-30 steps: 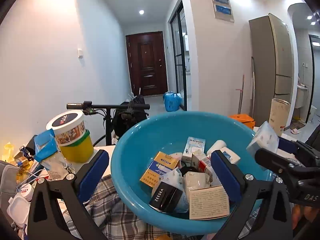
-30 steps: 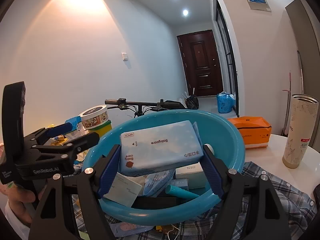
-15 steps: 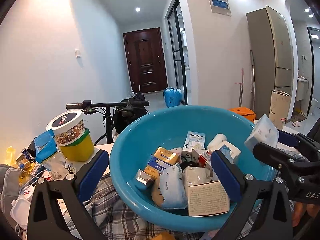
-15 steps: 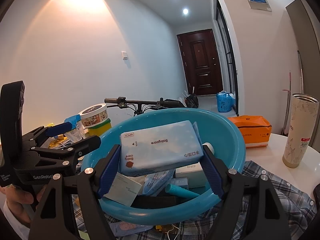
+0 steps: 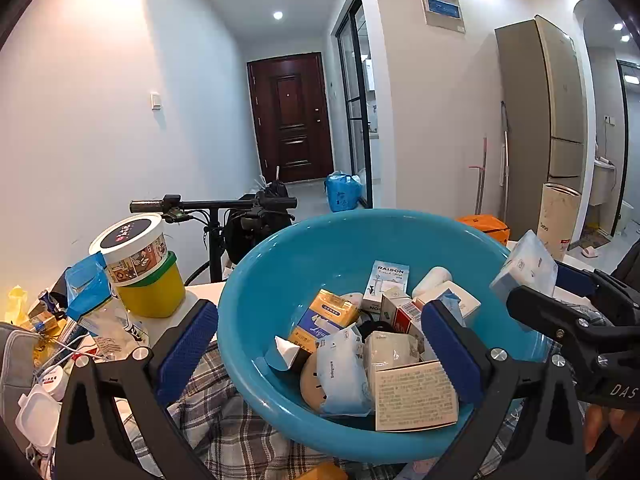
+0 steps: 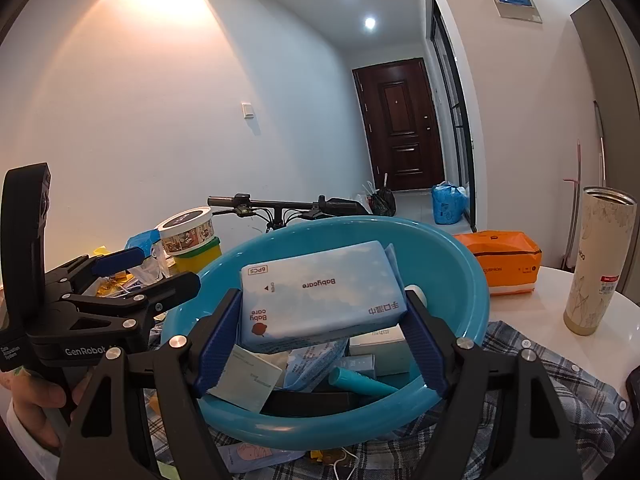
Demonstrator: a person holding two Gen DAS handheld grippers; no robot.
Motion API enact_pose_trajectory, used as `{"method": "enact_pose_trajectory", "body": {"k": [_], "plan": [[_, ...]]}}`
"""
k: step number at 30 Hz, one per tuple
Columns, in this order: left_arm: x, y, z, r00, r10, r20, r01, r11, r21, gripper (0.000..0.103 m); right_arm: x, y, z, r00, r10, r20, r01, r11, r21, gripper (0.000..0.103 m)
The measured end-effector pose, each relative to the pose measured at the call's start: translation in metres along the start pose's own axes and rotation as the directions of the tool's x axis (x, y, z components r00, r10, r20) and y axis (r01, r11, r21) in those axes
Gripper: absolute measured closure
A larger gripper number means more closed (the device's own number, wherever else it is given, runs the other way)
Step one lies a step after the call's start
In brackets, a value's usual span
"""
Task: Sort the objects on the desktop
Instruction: 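Lower the Babycare pack into the basin and open the right gripper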
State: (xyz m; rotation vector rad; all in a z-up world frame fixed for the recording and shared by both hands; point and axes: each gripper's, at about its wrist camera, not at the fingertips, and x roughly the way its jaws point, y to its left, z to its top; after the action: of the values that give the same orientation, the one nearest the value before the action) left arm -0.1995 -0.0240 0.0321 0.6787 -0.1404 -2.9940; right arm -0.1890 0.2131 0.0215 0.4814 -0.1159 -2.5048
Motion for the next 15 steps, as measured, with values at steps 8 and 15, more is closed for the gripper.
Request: {"method": "enact_pose_trajectory", "body": {"k": [8, 15], "plan": [[0.0, -0.0024, -0.0002, 1.0, 0.001, -0.002, -0.001, 1.0, 0.003, 0.0, 0.0004, 0.0005, -0.0004, 1.0, -0.001, -0.005, 0.002, 1.0, 0.003, 0.026], [0.0001, -0.0018, 0.0001, 1.0, 0.004, -0.005, -0.004, 1.0, -0.002, 0.0, 0.0012, 0.0034, -0.0006, 1.0, -0.002, -0.006, 0.002, 1.0, -0.014, 0.026]]}}
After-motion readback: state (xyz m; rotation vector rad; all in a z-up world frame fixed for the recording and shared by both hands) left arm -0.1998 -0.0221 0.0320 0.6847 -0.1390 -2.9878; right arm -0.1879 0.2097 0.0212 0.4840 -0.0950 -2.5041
